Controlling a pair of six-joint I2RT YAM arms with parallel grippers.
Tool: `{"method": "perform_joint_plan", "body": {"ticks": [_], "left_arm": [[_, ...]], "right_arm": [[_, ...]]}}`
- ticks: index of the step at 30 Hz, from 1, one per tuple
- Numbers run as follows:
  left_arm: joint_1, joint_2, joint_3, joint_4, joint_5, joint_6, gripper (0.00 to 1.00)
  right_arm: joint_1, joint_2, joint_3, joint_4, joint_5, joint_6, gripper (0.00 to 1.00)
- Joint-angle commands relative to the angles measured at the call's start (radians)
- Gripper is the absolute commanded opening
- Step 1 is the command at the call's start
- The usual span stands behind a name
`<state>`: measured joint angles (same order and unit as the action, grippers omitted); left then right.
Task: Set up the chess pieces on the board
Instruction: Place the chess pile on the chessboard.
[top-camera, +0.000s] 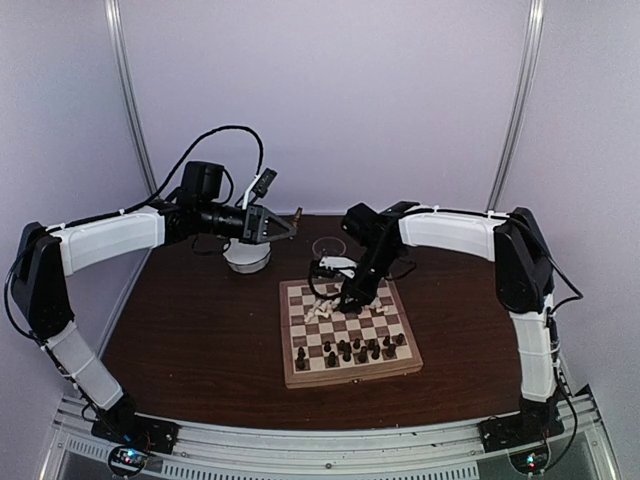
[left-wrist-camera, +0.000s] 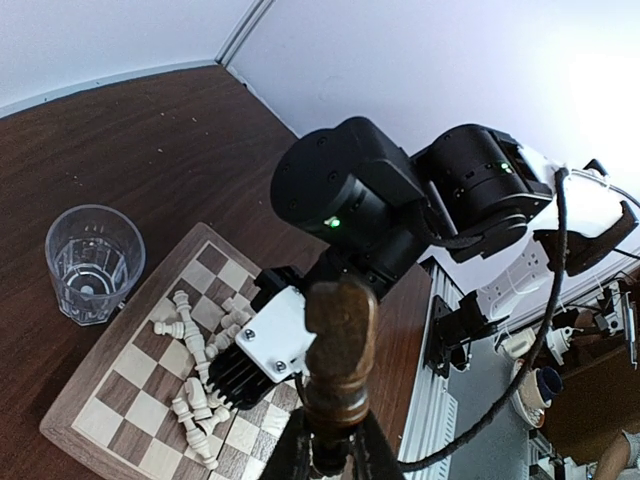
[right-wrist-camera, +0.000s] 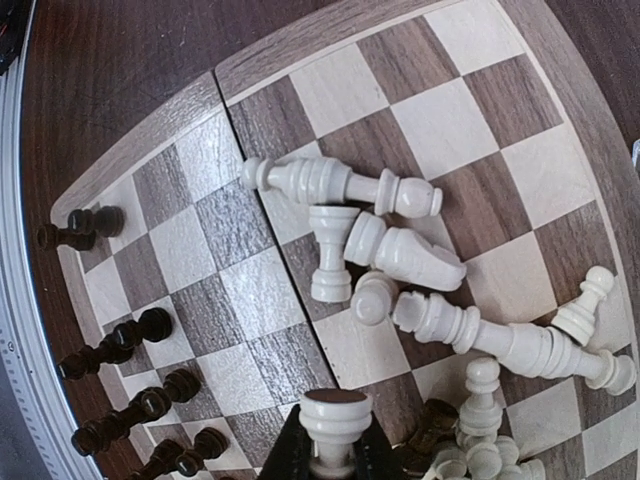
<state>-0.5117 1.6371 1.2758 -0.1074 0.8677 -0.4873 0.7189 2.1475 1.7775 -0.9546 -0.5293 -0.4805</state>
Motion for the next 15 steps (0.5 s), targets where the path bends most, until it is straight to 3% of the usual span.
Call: {"method": "perform_joint_plan", "body": {"ticks": [1, 8, 15], "left_arm": [[0.003, -0.027, -0.007, 0.016, -0.005, 0.022, 0.04], [0.004, -0.026, -0.003, 0.012, -0.003, 0.022, 0.04], [0.004, -0.028, -0.001, 0.006, -0.002, 0.027, 0.04]], "right_arm": [[0.019, 0.044, 0.055, -0.030, 0.038, 0.019, 0.09], [0.043, 0.091, 0.117, -0.065, 0.068, 0.022, 0.10], [0.062, 0.103, 0.127, -0.067, 0.090, 0.022, 0.18]]}}
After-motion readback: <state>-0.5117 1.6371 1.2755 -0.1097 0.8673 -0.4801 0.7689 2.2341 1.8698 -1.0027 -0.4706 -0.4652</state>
